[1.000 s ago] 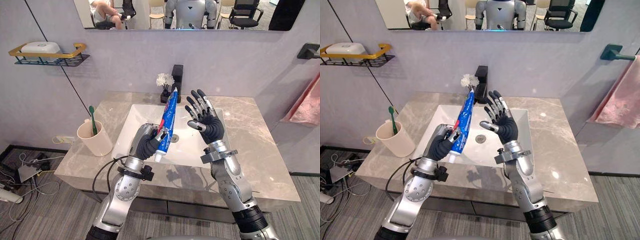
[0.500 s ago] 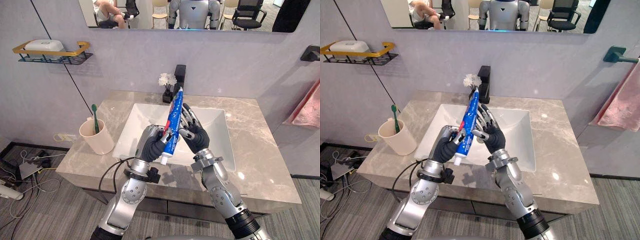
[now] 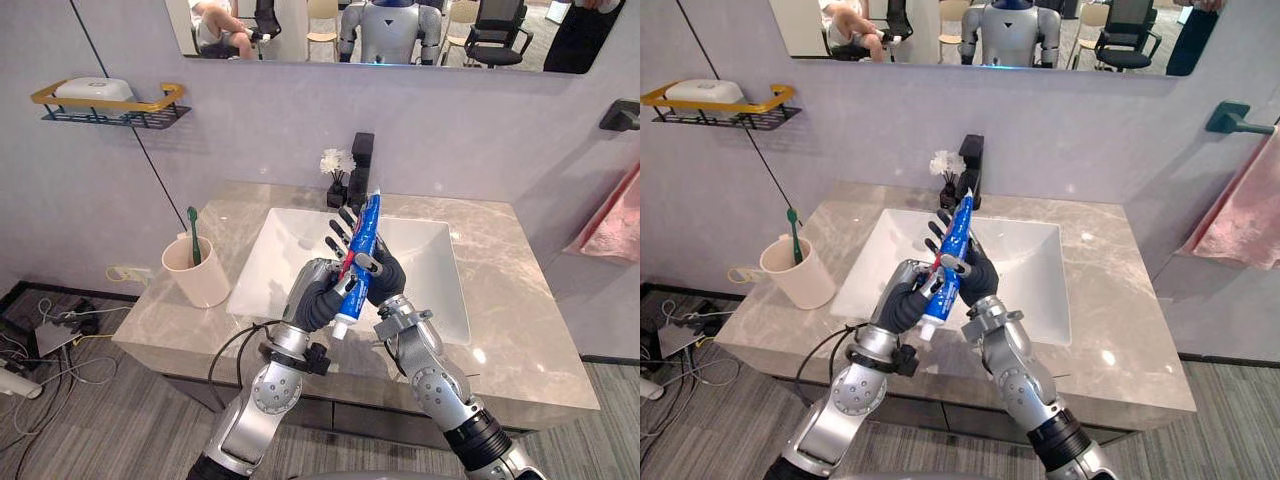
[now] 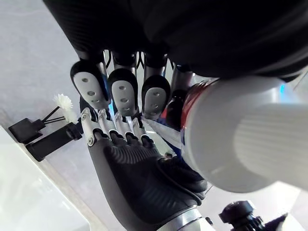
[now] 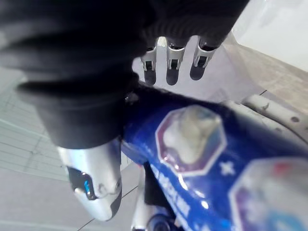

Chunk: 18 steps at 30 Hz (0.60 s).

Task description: Organize washtable

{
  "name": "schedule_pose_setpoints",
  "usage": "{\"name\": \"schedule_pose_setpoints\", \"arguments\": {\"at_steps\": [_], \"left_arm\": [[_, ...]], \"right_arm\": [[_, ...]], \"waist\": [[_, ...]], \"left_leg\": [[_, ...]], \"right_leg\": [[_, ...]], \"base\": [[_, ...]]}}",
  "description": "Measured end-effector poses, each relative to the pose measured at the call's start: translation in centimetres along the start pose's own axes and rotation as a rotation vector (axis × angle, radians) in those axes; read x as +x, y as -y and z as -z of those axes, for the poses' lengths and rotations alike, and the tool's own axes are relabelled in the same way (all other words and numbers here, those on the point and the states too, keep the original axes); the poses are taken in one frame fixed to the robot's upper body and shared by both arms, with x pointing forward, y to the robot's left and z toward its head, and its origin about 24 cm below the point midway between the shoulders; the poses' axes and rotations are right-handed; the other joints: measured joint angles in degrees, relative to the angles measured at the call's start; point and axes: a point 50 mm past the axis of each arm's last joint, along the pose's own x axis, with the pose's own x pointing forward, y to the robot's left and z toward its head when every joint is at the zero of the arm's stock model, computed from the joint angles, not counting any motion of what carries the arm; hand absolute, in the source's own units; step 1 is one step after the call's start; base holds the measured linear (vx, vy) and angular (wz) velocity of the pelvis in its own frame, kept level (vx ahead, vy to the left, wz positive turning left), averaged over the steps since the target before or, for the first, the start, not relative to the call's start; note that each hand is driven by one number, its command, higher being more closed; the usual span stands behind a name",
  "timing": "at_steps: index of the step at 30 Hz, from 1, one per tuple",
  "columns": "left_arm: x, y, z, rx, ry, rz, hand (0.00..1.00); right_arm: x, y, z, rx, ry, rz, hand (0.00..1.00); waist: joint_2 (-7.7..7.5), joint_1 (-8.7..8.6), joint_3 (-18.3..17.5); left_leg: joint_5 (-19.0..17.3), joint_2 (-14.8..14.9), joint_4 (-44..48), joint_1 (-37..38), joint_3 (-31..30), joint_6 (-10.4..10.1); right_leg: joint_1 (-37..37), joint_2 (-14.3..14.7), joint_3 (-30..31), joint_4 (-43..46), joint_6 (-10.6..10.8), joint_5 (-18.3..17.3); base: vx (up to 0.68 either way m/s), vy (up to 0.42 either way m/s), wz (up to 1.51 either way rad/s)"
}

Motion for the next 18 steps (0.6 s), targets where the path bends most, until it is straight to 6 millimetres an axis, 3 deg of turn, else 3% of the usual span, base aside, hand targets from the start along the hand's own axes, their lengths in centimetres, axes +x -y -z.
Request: {"name": "schedule_pose_setpoints", "arguments": {"at_steps": [1,2,5,18], "left_arm": [[-0.1,0.0,0.0,-0.005,-0.003,0.001,1.00],[-0.1,0.0,0.1,-0.008,-0.003,0.002,1.00],[-0.3,0.0,0.3,-0.014,-0.010,0.004,1.00],[-1.7,0.8,1.6,-0.029,-0.075,0.033,1.00]], "right_arm": [[0.3,-0.1,-0.2,-0.004,0.002,-0.009,0.00],[0.5,-0.1,-0.3,-0.008,0.003,-0.014,1.00],[1.2,-0.4,-0.8,-0.027,0.009,-0.037,1.00],[1.4,-0.4,-1.0,-0.022,0.009,-0.045,1.00]], "waist": [[0.00,0.08,0.00],[0.00,0.06,0.00],[-0.02,0.15,-0.01],[-0.04,0.24,-0.02]], "left_leg": [[0.04,0.00,-0.01,-0.01,-0.01,0.00],[0.07,0.00,-0.01,-0.01,-0.01,0.00],[0.15,0.00,-0.02,-0.02,-0.12,0.02],[0.25,-0.01,-0.05,-0.09,-0.20,0.05]], "right_leg": [[-0.02,0.00,-0.01,0.02,0.00,0.00],[-0.03,0.00,0.00,0.03,0.00,0.00],[-0.03,-0.01,-0.04,0.10,-0.01,0.01],[-0.10,0.03,-0.01,0.16,-0.01,0.01]], "base": [[0.00,0.000,0.00],[0.00,0.000,0.00],[0.00,0.000,0.00],[0.00,0.000,0.00]]}}
